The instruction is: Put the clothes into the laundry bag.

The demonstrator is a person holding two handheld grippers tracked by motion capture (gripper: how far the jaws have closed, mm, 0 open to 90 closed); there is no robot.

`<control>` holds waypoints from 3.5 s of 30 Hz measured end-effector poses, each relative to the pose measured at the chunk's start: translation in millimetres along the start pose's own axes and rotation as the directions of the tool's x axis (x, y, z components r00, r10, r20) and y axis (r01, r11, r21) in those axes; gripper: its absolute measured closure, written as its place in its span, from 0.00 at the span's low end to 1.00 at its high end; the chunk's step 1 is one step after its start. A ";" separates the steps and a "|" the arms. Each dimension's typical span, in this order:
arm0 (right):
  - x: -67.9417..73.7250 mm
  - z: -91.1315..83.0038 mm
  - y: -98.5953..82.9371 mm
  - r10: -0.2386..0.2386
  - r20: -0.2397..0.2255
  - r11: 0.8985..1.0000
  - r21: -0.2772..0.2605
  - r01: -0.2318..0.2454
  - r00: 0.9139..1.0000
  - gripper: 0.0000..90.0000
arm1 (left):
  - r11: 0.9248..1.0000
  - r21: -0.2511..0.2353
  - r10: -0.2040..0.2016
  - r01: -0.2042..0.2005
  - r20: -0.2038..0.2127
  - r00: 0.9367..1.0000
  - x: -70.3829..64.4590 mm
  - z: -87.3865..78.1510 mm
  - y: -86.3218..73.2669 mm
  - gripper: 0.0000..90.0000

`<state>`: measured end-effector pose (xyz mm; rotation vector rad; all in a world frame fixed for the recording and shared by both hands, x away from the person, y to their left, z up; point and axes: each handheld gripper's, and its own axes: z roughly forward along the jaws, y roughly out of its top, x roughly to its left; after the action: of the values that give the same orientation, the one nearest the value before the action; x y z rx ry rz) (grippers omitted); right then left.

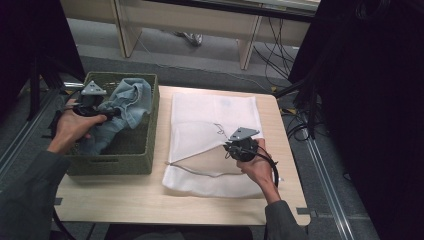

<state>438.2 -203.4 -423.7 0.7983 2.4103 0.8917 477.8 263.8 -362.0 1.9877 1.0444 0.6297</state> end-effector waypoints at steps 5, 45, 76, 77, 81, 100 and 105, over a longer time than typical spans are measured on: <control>-0.3 -0.3 -0.1 0.001 -0.003 1.000 0.000 -0.001 1.000 0.96 | 0.997 -0.075 -0.011 0.015 0.050 0.999 -3.0 -32.2 15.6 0.71; -20.6 -26.6 20.2 0.010 -0.033 0.996 -0.085 -0.013 0.999 0.97 | 0.991 -0.093 0.132 -0.093 0.675 0.726 -215.3 -30.6 29.9 0.70; -19.0 -42.0 27.5 0.043 -0.034 0.992 -0.114 -0.046 0.999 0.97 | 0.948 0.159 0.164 -0.277 0.503 0.849 -242.6 91.4 29.0 0.70; -20.5 -42.5 28.3 0.037 -0.031 0.992 -0.123 -0.040 0.999 0.97 | 0.945 0.170 0.159 -0.278 0.504 0.849 -246.2 97.8 27.2 0.69; -18.1 -46.8 31.0 0.012 -0.032 0.991 -0.134 -0.016 0.999 0.97 | 0.942 0.186 0.155 -0.279 0.494 0.856 -252.1 112.2 27.7 0.69; -15.6 -32.1 19.9 0.006 -0.007 0.999 -0.049 -0.006 1.000 0.97 | 0.985 0.169 -0.043 -0.020 0.362 0.931 -250.4 154.0 39.9 0.29; -17.0 -31.4 18.0 0.000 -0.019 0.999 -0.045 -0.001 1.000 0.97 | 0.992 0.124 -0.066 0.013 0.431 0.900 -247.0 126.5 48.8 0.21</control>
<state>439.1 -216.9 -386.0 0.7775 2.3971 0.9545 457.1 -13.1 -409.5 2.0739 0.8557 0.0862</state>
